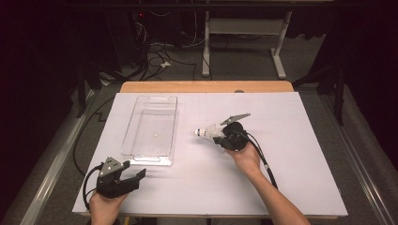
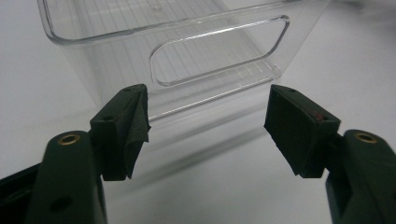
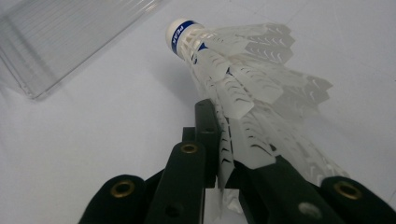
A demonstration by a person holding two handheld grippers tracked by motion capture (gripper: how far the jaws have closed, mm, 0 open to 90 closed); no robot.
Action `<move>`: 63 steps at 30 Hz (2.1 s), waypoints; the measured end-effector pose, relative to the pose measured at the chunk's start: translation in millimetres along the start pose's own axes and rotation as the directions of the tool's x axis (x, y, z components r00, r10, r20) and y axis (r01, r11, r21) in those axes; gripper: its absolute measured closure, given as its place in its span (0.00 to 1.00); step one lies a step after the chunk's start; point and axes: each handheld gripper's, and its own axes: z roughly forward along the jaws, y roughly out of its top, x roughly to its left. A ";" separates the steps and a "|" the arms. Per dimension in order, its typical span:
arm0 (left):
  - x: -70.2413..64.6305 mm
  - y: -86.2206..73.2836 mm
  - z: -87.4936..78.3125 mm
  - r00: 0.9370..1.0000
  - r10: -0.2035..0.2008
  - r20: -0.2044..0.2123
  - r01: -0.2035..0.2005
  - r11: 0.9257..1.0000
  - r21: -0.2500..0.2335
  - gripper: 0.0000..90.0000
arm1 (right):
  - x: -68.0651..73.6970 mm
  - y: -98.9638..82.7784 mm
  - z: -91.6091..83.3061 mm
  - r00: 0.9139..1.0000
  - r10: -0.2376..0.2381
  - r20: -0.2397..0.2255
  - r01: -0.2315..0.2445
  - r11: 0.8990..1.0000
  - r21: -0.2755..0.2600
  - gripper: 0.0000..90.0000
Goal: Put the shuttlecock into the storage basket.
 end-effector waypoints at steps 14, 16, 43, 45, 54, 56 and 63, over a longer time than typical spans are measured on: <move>0.8 -0.9 -6.1 1.000 -0.008 -0.015 0.007 0.999 -0.042 0.35 | 5.4 15.0 -9.4 0.999 -0.019 -0.029 0.019 1.000 -0.014 1.00; 0.9 -1.1 -6.0 1.000 -0.008 -0.011 0.007 0.999 -0.040 0.35 | 5.7 19.0 -11.1 0.999 -0.022 -0.037 0.021 1.000 -0.018 1.00; 8.0 -0.9 -5.9 1.000 -0.027 -0.014 0.026 0.999 -0.034 0.35 | 19.9 52.6 -8.2 0.996 -0.057 -0.075 0.057 0.998 -0.004 1.00; 8.6 -0.9 -5.3 1.000 -0.028 -0.012 0.028 0.999 -0.029 0.35 | 19.3 54.6 -7.2 0.995 -0.056 -0.081 0.056 0.998 -0.003 1.00; 8.5 -2.5 -4.9 0.999 -0.040 -0.009 0.040 0.999 -0.025 0.36 | 23.7 66.5 -6.1 0.994 -0.062 -0.090 0.062 0.998 -0.001 1.00; 7.6 -2.5 -4.3 0.999 -0.041 -0.008 0.041 0.999 -0.026 0.36 | 25.7 70.7 -6.7 0.993 -0.066 -0.094 0.066 0.998 -0.010 1.00; 8.2 -2.7 -4.1 0.999 -0.042 -0.004 0.042 0.999 -0.019 0.35 | 24.6 78.6 3.3 0.993 -0.054 -0.103 0.054 0.999 -0.005 1.00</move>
